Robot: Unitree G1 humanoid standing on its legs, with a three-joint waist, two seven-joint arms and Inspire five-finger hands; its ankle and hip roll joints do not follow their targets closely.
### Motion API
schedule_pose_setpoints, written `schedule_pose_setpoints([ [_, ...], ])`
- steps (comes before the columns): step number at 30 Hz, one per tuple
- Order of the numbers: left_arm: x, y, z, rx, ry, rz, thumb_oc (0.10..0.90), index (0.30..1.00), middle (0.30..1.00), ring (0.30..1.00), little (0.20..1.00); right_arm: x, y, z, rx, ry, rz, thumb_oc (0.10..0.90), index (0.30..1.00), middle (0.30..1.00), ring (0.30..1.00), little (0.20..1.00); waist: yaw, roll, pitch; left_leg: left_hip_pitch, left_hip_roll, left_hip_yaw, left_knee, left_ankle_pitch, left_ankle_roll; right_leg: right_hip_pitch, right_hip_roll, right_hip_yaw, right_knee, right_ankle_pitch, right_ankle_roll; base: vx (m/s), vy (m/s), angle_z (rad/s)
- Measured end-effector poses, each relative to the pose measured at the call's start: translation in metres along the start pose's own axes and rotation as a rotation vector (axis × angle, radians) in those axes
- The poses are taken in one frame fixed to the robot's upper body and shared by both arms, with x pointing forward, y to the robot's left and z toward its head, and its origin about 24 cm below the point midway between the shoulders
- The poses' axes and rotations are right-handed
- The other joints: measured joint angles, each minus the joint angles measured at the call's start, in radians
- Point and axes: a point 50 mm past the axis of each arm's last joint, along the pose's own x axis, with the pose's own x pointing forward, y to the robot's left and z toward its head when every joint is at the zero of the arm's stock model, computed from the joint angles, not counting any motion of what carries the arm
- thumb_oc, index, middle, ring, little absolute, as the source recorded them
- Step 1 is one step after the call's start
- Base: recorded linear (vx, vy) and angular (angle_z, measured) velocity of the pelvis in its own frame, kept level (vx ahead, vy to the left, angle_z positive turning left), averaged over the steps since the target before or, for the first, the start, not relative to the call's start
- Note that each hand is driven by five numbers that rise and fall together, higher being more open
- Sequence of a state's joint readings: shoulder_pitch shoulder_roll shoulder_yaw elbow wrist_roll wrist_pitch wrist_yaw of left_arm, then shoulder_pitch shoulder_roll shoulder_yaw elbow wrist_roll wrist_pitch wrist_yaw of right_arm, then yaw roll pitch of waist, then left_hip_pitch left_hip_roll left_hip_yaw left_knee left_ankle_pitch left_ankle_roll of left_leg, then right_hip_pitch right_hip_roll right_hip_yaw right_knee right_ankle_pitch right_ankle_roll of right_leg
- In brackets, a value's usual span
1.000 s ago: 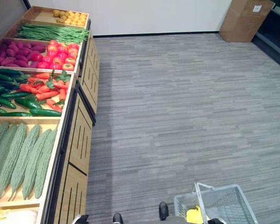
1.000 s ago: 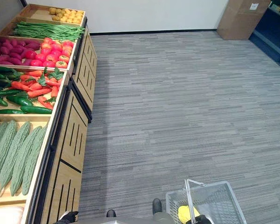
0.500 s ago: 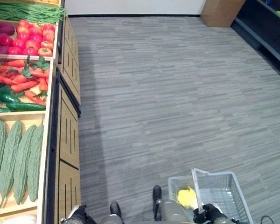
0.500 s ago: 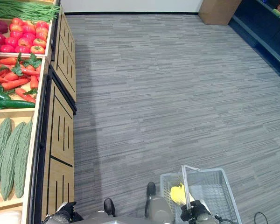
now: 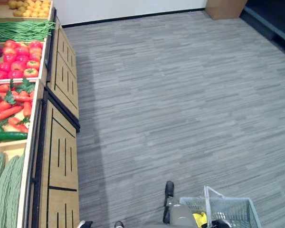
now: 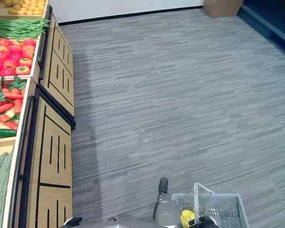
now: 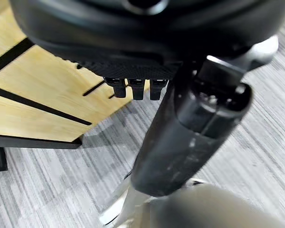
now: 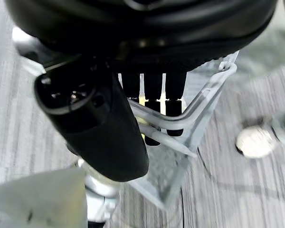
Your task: Get the vegetables into the basket
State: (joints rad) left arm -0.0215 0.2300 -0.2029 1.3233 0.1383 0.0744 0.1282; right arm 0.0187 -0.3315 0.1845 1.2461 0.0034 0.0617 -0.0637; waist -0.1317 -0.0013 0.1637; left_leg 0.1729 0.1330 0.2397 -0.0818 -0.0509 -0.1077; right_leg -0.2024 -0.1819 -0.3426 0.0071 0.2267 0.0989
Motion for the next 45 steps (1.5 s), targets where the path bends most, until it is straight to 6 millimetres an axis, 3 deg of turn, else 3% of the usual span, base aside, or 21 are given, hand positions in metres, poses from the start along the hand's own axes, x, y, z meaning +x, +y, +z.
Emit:
schedule_pose_setpoints([
  [5, 0.001, 0.008, 0.017, 0.002, -0.050, 0.017, 0.900, 1.000, 1.000, 1.000, 1.000, 0.001, -0.005, 0.005, -0.009, -0.018, -0.011, 0.400, 0.300, 0.300, 0.300, 0.300, -0.019, 0.019, 0.013, -0.003, 0.011, -0.065, -0.005, 0.000, 0.000, -0.009, -0.045, -0.061, 0.129, -0.098, 0.028, 0.28, -0.154, 0.52],
  [10, 0.000, 0.003, 0.039, 0.052, -0.123, 0.003, 0.900, 1.000, 1.000, 1.000, 1.000, 0.002, -0.009, 0.021, -0.035, -0.056, -0.020, 0.400, 0.300, 0.300, 0.300, 0.300, -0.019, 0.070, 0.007, -0.049, 0.043, -0.106, 0.009, 0.008, -0.013, -0.048, -0.047, -0.109, 0.205, -0.154, 0.004, 0.20, -0.198, 0.23],
  [12, 0.000, 0.002, 0.042, 0.048, -0.134, 0.001, 0.900, 1.000, 1.000, 1.000, 1.000, 0.002, -0.009, 0.024, -0.045, -0.065, -0.018, 0.400, 0.300, 0.300, 0.300, 0.300, -0.018, 0.071, 0.005, -0.068, 0.050, -0.108, 0.064, 0.014, -0.023, -0.045, -0.042, -0.110, 0.228, -0.193, 0.009, 0.24, -0.297, 0.05],
  [14, 0.000, 0.003, 0.044, 0.045, -0.140, 0.004, 0.900, 1.000, 1.000, 1.000, 1.000, 0.002, -0.008, 0.024, -0.047, -0.065, -0.011, 0.400, 0.300, 0.300, 0.300, 0.300, -0.015, 0.067, -0.006, -0.105, 0.058, -0.112, 0.124, 0.024, -0.042, -0.041, -0.031, -0.113, 0.210, -0.193, -0.005, 0.12, -0.181, -0.02],
  [17, 0.000, 0.007, 0.046, -0.031, -0.139, 0.015, 0.900, 1.000, 1.000, 1.000, 1.000, 0.002, -0.006, 0.022, -0.048, -0.059, 0.001, 0.400, 0.300, 0.300, 0.300, 0.300, 0.011, 0.057, -0.010, -0.157, 0.085, -0.125, 0.269, 0.081, -0.121, 0.005, 0.004, -0.112, 0.155, -0.192, -0.031, 0.13, -0.206, -0.15],
  [19, 0.000, 0.007, 0.046, -0.036, -0.134, 0.016, 0.900, 1.000, 1.000, 1.000, 1.000, 0.001, -0.005, 0.021, -0.065, -0.059, 0.003, 0.400, 0.300, 0.300, 0.300, 0.300, 0.017, 0.052, -0.012, -0.164, 0.098, -0.128, 0.311, 0.139, -0.124, 0.038, 0.024, -0.110, 0.130, -0.203, -0.056, 0.14, -0.129, -0.05],
  [20, 0.000, 0.009, 0.050, -0.038, -0.145, 0.021, 0.900, 1.000, 1.000, 1.000, 1.000, 0.001, -0.004, 0.021, -0.076, -0.061, 0.004, 0.400, 0.300, 0.300, 0.300, 0.300, 0.021, 0.040, -0.008, -0.194, 0.102, -0.119, 0.366, 0.157, -0.126, 0.053, 0.024, -0.106, 0.107, -0.198, -0.071, 0.16, -0.037, -0.19],
  [21, -0.001, 0.010, 0.055, -0.043, -0.168, 0.028, 0.900, 1.000, 1.000, 1.000, 1.000, 0.001, -0.002, 0.020, -0.091, -0.052, 0.009, 0.400, 0.300, 0.300, 0.300, 0.300, 0.044, 0.011, 0.001, -0.212, 0.098, -0.088, 0.412, 0.168, -0.132, 0.078, 0.023, -0.094, 0.074, -0.186, -0.090, 0.25, 0.004, -0.11],
  [23, -0.002, 0.010, 0.061, -0.044, -0.198, 0.026, 0.900, 1.000, 1.000, 1.000, 1.000, 0.001, -0.004, 0.019, -0.092, -0.050, 0.004, 0.400, 0.300, 0.300, 0.300, 0.300, 0.052, -0.008, 0.005, -0.237, 0.087, -0.042, 0.372, 0.156, -0.126, 0.128, 0.026, -0.091, 0.012, -0.201, -0.126, 0.22, 0.041, 0.05],
  [25, -0.002, 0.011, 0.065, -0.059, -0.215, 0.036, 0.900, 1.000, 1.000, 1.000, 1.000, 0.001, 0.001, 0.014, -0.091, -0.025, 0.012, 0.400, 0.300, 0.300, 0.300, 0.300, 0.093, -0.031, 0.008, -0.259, 0.076, 0.010, 0.194, 0.149, -0.106, 0.164, 0.043, -0.075, -0.046, -0.181, -0.139, 0.21, 0.098, -0.16],
  [27, -0.003, 0.012, 0.066, -0.101, -0.217, 0.042, 0.900, 1.000, 1.000, 1.000, 1.000, 0.001, 0.001, 0.016, -0.097, -0.034, 0.009, 0.400, 0.300, 0.300, 0.300, 0.300, 0.123, -0.028, 0.007, -0.293, 0.076, -0.009, 0.030, 0.198, -0.104, 0.192, 0.071, -0.057, -0.098, -0.168, -0.137, 0.22, 0.102, -0.51],
  [29, -0.004, 0.011, 0.072, -0.120, -0.246, 0.038, 0.900, 1.000, 1.000, 1.000, 1.000, 0.001, 0.001, 0.017, -0.120, -0.044, 0.006, 0.400, 0.300, 0.300, 0.300, 0.300, 0.148, -0.021, 0.005, -0.321, 0.082, -0.040, -0.001, 0.248, -0.086, 0.208, 0.083, -0.032, -0.099, -0.166, -0.123, 0.20, 0.071, -0.58],
  [31, -0.005, 0.006, 0.073, -0.123, -0.249, 0.029, 0.900, 1.000, 1.000, 1.000, 1.000, 0.001, -0.002, 0.018, -0.133, -0.056, -0.002, 0.400, 0.300, 0.300, 0.300, 0.300, 0.142, 0.010, -0.003, -0.340, 0.078, -0.039, 0.029, 0.359, -0.072, 0.233, 0.088, -0.014, -0.100, -0.176, -0.083, 0.13, 0.050, -0.40],
  [32, -0.005, -0.001, 0.073, -0.129, -0.244, 0.014, 0.900, 1.000, 1.000, 1.000, 1.000, 0.001, -0.006, 0.014, -0.136, -0.047, -0.017, 0.400, 0.300, 0.300, 0.300, 0.300, 0.136, 0.042, -0.013, -0.332, 0.086, -0.031, 0.052, 0.374, -0.045, 0.247, 0.095, 0.009, -0.101, -0.197, -0.052, 0.09, 0.066, -0.21],
  [35, -0.005, 0.008, 0.080, -0.129, -0.262, 0.043, 0.900, 1.000, 1.000, 1.000, 1.000, 0.002, 0.001, 0.025, -0.128, -0.077, -0.002, 0.400, 0.300, 0.300, 0.300, 0.300, 0.136, 0.003, 0.015, -0.330, 0.042, -0.025, 0.038, 0.368, -0.050, 0.237, 0.054, 0.027, -0.099, -0.168, 0.003, 0.07, 0.068, -0.09],
  [36, -0.005, 0.009, 0.078, -0.128, -0.256, 0.043, 0.900, 1.000, 1.000, 1.000, 1.000, 0.001, 0.003, 0.026, -0.127, -0.080, 0.003, 0.400, 0.300, 0.300, 0.300, 0.300, 0.137, 0.001, 0.016, -0.321, 0.035, -0.011, 0.022, 0.368, -0.049, 0.237, 0.048, 0.029, -0.096, -0.163, 0.008, 0.14, 0.122, -0.11],
  [42, -0.005, 0.004, 0.070, -0.126, -0.232, 0.033, 0.900, 1.000, 1.000, 1.000, 1.000, 0.001, 0.003, 0.026, -0.123, -0.078, 0.001, 0.400, 0.300, 0.300, 0.300, 0.300, 0.142, 0.032, 0.017, -0.266, 0.054, 0.031, -0.005, 0.320, -0.034, 0.274, 0.069, 0.031, -0.100, -0.196, 0.011, 0.14, 0.132, -0.02],
  [45, -0.005, -0.002, 0.067, -0.127, -0.220, 0.020, 0.900, 1.000, 1.000, 1.000, 1.000, 0.002, -0.002, 0.022, -0.125, -0.067, -0.010, 0.400, 0.300, 0.300, 0.300, 0.300, 0.140, 0.051, 0.005, -0.262, 0.062, 0.072, 0.007, 0.250, 0.009, 0.276, 0.076, 0.037, -0.099, -0.202, 0.012, 0.14, 0.162, -0.07],
])
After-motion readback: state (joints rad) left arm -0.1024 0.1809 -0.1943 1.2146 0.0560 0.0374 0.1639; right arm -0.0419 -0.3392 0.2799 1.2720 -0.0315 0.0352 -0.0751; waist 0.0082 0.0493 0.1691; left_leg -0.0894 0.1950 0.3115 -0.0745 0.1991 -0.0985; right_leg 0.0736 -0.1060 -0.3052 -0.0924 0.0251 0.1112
